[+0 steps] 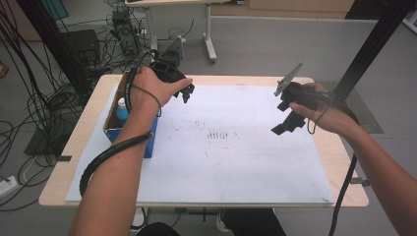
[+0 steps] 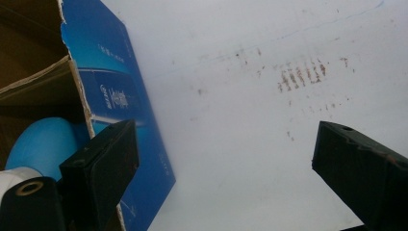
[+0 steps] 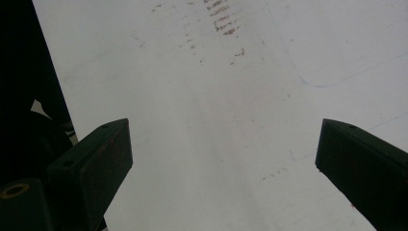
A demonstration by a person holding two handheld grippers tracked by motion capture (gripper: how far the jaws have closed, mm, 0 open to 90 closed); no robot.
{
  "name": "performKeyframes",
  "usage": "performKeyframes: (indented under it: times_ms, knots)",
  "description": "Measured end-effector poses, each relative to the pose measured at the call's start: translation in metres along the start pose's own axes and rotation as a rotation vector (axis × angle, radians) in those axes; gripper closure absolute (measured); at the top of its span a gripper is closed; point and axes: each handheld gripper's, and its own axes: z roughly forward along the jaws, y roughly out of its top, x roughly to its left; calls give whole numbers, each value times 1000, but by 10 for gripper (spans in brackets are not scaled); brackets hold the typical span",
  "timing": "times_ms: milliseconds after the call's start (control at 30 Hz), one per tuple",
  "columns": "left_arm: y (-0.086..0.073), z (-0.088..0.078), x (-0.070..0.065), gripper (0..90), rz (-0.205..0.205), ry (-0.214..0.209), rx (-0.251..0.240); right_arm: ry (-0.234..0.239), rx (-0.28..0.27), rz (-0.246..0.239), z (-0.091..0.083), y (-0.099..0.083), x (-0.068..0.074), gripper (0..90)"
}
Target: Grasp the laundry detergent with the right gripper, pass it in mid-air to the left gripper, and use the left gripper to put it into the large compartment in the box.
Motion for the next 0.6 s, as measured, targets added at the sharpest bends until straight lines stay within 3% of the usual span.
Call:
performKeyframes:
  times_ms: [600]
  knots:
    - [-2, 5, -1, 98, -2, -7, 2, 5, 13, -3, 5, -1, -2, 59]
